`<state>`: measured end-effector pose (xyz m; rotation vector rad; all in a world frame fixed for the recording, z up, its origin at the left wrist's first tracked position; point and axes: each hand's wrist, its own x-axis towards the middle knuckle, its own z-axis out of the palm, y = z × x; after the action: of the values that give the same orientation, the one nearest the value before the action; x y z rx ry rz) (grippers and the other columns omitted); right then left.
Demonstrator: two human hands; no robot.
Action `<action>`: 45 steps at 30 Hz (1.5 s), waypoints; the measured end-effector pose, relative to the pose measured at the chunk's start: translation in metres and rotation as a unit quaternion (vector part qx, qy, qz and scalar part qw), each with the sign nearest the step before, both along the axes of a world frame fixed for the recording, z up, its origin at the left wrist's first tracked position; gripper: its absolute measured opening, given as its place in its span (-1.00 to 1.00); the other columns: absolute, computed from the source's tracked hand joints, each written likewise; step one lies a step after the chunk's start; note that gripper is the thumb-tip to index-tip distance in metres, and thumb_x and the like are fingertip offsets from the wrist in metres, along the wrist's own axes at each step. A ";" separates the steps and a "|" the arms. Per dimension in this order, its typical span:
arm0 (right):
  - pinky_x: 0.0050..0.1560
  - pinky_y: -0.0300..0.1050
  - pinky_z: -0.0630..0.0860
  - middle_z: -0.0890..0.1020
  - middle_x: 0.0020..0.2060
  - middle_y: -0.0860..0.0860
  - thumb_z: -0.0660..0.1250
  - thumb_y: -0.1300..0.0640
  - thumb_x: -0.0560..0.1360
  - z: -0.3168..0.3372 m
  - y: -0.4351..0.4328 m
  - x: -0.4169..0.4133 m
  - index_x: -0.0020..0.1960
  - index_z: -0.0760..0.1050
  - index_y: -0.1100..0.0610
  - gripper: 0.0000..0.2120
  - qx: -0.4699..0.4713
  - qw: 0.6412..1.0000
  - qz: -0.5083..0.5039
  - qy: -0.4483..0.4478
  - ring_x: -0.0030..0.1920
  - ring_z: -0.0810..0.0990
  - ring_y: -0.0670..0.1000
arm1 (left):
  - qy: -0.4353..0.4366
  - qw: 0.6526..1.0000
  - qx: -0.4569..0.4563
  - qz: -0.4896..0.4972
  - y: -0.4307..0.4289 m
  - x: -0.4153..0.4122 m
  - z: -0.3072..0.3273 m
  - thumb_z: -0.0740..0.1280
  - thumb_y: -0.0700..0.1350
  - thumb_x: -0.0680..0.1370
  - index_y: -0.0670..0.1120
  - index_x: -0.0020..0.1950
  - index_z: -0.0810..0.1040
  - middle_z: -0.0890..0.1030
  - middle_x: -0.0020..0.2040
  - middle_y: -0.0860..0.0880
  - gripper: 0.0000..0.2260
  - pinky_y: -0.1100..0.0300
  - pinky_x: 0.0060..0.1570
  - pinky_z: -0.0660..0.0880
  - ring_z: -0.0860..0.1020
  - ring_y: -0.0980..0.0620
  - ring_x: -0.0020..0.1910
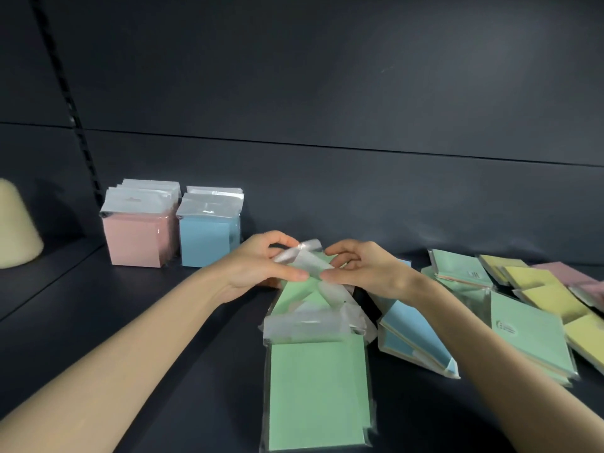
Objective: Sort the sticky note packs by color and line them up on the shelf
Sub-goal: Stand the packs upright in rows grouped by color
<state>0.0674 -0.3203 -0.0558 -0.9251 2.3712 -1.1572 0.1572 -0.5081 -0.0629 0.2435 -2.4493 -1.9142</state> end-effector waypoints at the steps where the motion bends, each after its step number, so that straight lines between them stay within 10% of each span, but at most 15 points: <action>1: 0.10 -0.17 0.49 0.58 -0.05 -0.02 0.49 0.08 0.38 0.000 0.001 0.000 0.17 0.50 0.10 -0.61 -0.006 1.000 -0.010 0.007 -0.10 0.60 -0.04 | 0.009 0.999 0.030 0.010 0.000 0.000 0.000 0.52 -0.32 0.33 -0.05 0.18 0.51 0.63 0.05 -0.07 -0.53 0.19 -0.16 0.52 0.62 0.02 -0.06; 8: -0.10 -0.27 0.47 0.61 -0.37 -0.05 0.47 0.25 0.38 -0.001 0.004 0.001 -0.30 0.57 0.07 -0.85 -0.033 0.998 -0.028 0.050 -0.28 0.54 -0.10 | 0.020 0.995 0.092 0.028 -0.001 0.004 -0.003 0.47 -0.43 0.34 -0.13 0.15 0.57 0.67 0.01 -0.13 -0.56 0.21 -0.05 0.59 0.66 -0.01 -0.03; 16: -0.33 -0.16 0.45 0.61 -0.36 -0.02 0.42 0.15 0.45 -0.002 -0.002 -0.002 -0.24 0.53 0.07 -0.88 -0.184 0.977 -0.104 0.019 -0.35 0.52 -0.05 | 0.073 0.977 0.183 0.078 0.007 -0.002 -0.007 0.46 -0.47 0.31 -0.14 0.23 0.45 0.66 0.00 -0.18 -0.45 0.09 -0.03 0.59 0.66 -0.09 -0.03; 23: -0.07 -0.07 0.56 0.66 -0.29 0.03 0.45 0.18 0.43 -0.001 -0.008 0.002 -0.18 0.55 0.11 -0.92 -0.289 0.949 -0.124 0.026 -0.25 0.63 0.00 | 0.104 0.986 0.115 0.061 0.016 -0.001 -0.007 0.49 -0.42 0.32 -0.12 0.16 0.53 0.69 0.00 -0.10 -0.53 0.09 -0.02 0.60 0.66 -0.04 0.00; 28: 0.07 -0.19 0.56 0.62 0.06 -0.01 0.50 0.23 0.37 0.005 -0.004 0.004 0.24 0.42 0.11 -0.51 -0.229 0.970 -0.066 -0.055 0.03 0.64 -0.03 | 0.148 0.978 0.113 0.090 0.010 -0.001 -0.006 0.46 -0.38 0.37 -0.12 0.11 0.56 0.69 0.00 -0.04 -0.63 0.11 0.07 0.56 0.65 -0.01 0.01; 32: -0.02 -0.20 0.60 0.68 -0.02 0.03 0.43 0.39 0.38 0.000 -0.001 0.005 0.24 0.49 0.15 -0.54 -0.183 0.979 -0.004 -0.090 -0.04 0.68 -0.02 | 0.152 0.980 0.113 0.068 0.014 -0.004 -0.009 0.44 -0.32 0.42 -0.09 0.16 0.55 0.67 0.06 -0.05 -0.65 0.07 0.11 0.54 0.63 0.00 0.06; 41: 0.04 -0.14 0.60 0.67 0.03 0.05 0.41 0.39 0.41 0.004 0.007 -0.003 0.23 0.47 0.15 -0.58 -0.200 0.977 -0.023 -0.072 0.01 0.67 0.02 | 0.166 0.984 0.026 0.057 0.021 -0.010 -0.007 0.41 -0.21 0.49 0.00 0.14 0.57 0.67 0.02 -0.02 -0.74 0.18 0.05 0.56 0.63 0.06 0.01; 45: -0.21 -0.32 0.57 0.68 -0.03 0.05 0.41 0.42 0.40 0.009 0.017 -0.009 0.17 0.49 0.21 -0.63 -0.251 0.963 -0.077 -0.059 -0.16 0.68 -0.11 | 0.109 0.978 -0.169 0.056 0.012 -0.025 -0.019 0.47 0.00 0.43 -0.02 0.34 0.43 0.51 0.29 0.07 -0.48 0.19 0.27 0.39 0.47 0.13 0.27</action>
<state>0.0582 -0.3031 -0.0471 -0.7941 2.1185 -1.8756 0.1320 -0.4959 -0.0820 0.1475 -2.4964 -1.3690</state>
